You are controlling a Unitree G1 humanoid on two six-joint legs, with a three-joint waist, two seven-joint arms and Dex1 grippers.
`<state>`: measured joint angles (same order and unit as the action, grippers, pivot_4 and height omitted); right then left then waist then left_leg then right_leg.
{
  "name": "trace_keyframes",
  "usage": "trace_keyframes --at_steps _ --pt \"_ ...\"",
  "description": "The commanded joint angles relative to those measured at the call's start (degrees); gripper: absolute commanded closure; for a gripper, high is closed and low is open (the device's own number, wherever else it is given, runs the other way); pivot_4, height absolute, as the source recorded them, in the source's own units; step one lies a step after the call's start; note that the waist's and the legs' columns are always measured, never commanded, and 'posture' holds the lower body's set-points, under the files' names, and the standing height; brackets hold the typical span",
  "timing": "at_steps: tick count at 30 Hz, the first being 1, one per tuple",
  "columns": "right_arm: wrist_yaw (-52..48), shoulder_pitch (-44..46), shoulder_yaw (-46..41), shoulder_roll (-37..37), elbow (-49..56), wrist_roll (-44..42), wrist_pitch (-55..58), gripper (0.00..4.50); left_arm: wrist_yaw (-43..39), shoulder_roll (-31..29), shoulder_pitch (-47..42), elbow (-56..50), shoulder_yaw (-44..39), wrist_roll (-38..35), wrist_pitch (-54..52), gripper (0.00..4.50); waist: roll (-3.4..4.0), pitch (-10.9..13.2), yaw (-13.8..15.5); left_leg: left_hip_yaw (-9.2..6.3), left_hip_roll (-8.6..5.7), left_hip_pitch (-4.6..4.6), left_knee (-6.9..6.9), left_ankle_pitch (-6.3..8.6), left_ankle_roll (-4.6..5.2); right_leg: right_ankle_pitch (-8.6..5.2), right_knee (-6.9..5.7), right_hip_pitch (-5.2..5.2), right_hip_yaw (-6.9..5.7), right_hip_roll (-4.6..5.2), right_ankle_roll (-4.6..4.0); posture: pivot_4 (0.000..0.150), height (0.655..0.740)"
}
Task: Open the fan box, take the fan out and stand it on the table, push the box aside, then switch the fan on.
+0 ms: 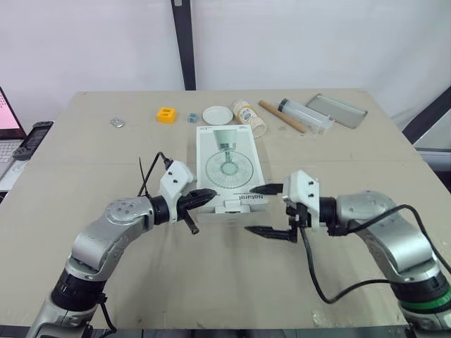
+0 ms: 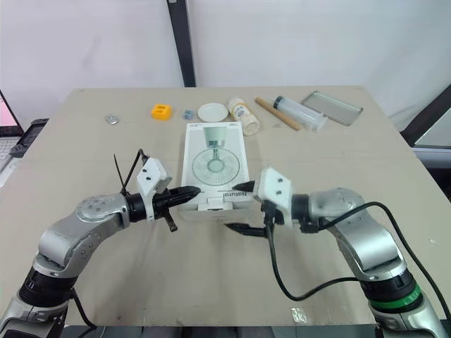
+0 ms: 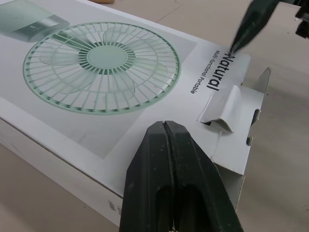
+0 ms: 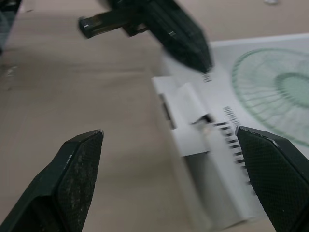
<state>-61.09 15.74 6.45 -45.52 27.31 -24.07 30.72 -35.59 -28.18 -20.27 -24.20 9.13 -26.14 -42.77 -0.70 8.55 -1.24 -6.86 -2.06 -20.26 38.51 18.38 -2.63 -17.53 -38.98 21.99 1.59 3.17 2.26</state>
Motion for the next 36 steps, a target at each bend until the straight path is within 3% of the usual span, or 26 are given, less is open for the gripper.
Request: trace_keyframes --at_steps 1,10,16,29,36 --pt "-3.2 -3.0 0.2 -3.2 3.7 -2.6 1.9 0.0 -0.1 -0.5 1.2 1.0 0.7 0.5 -1.6 4.43 -0.01 0.0 0.0 0.0 0.0 0.0 0.0 0.0 0.01 0.0 0.0 -0.01 0.0 0.0 0.01 0.15 0.74" --pt "-8.2 -13.1 3.2 -11.9 4.8 -1.4 2.4 0.0 0.1 -0.6 1.4 1.0 0.5 0.6 -1.6 4.43 -0.03 0.0 0.0 0.0 -0.05 0.06 0.02 0.05 0.09 -0.03 0.02 -0.1 -0.03 -0.02 0.05 0.15 0.74" --pt "-1.1 -13.7 0.0 -5.8 -0.8 -1.3 1.3 0.0 0.1 -0.5 1.3 1.1 0.5 0.6 -1.6 4.43 -0.09 0.0 0.0 0.01 -0.04 0.1 0.03 0.04 0.07 -0.03 0.02 -0.13 0.0 -0.03 0.05 0.15 0.74" --pt "7.8 -5.3 -2.7 2.7 -7.3 -1.2 4.3 0.0 0.6 0.1 1.0 0.8 0.7 0.5 -1.8 4.43 -0.13 0.0 0.0 -0.03 -0.09 0.1 0.02 -0.01 -0.02 -0.04 0.02 -0.13 0.0 0.01 0.07 0.15 0.74" --pt "5.7 -4.8 -2.6 3.6 -4.6 -4.6 6.8 0.0 0.7 0.0 1.4 0.5 0.6 0.5 -2.0 4.43 -0.12 0.0 0.0 -0.02 -0.09 0.1 0.03 -0.01 -0.01 -0.04 0.02 -0.13 0.0 0.0 0.07 0.15 0.74"
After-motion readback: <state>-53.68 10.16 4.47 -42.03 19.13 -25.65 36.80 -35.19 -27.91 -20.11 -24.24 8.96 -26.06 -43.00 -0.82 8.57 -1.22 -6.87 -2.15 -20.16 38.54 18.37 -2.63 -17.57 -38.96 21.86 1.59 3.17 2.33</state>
